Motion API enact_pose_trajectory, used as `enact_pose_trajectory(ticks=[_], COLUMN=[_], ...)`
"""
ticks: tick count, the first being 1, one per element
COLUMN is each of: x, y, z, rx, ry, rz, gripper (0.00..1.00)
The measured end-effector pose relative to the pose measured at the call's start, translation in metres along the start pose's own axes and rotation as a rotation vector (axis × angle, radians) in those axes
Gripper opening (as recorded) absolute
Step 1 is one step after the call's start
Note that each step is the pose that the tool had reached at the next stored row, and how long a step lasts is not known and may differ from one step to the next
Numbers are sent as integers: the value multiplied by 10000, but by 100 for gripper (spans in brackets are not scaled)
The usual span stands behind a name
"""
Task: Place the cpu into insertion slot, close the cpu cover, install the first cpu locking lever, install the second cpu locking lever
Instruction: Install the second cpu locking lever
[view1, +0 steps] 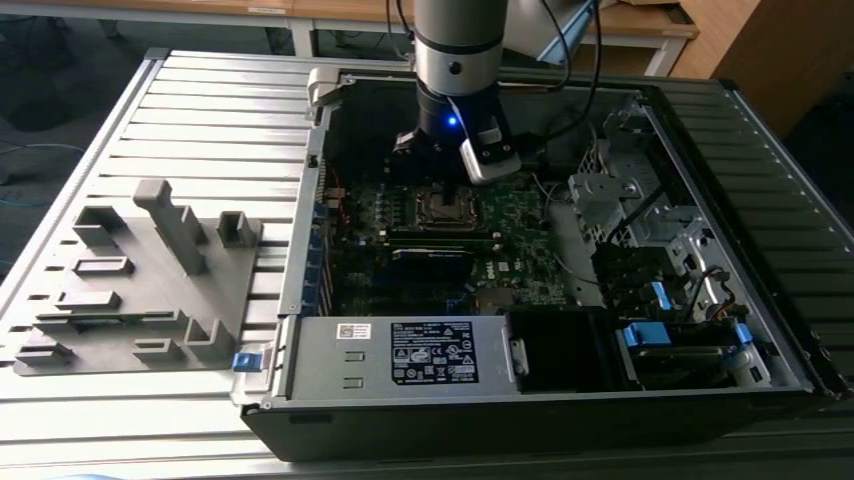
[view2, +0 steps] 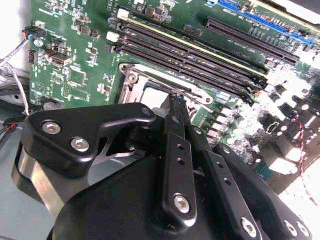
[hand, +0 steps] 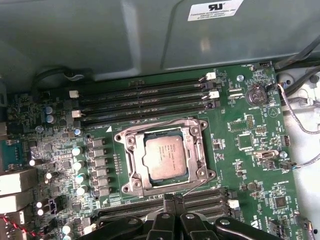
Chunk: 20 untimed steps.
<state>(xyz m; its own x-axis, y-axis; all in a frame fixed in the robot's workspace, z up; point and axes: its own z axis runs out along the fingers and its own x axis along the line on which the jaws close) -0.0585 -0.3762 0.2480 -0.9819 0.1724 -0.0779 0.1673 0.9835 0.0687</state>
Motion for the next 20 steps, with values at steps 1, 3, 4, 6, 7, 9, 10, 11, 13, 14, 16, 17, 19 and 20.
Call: enact_pose_trajectory(ticks=[1, 3, 4, 6, 7, 9, 10, 11, 13, 14, 16, 17, 19, 20], x=[-1, -2, -2, -2, -2, -3, -4, -5, -6, -6, -6, -6, 2, 11], y=[0, 0, 0, 0, 0, -3, -7, -12, -23, -26, -30, -33, -39, -41], z=[2, 6, 6, 6, 6, 6, 7, 8, 11, 14, 17, 18, 24, 31], rx=[24, 85, 97, 98, 99, 100, 98, 96, 96, 95, 97, 95, 89, 86], ry=[71, 257, 270, 270, 270, 271, 270, 271, 274, 276, 284, 289, 294, 296], rz=[3, 11, 11, 11, 12, 11, 6, -5, -66, -117, -259, -329, -420, -451], gripper=[11, 11, 11, 11, 11, 11, 11, 11, 11, 11, 11, 11, 11, 11])
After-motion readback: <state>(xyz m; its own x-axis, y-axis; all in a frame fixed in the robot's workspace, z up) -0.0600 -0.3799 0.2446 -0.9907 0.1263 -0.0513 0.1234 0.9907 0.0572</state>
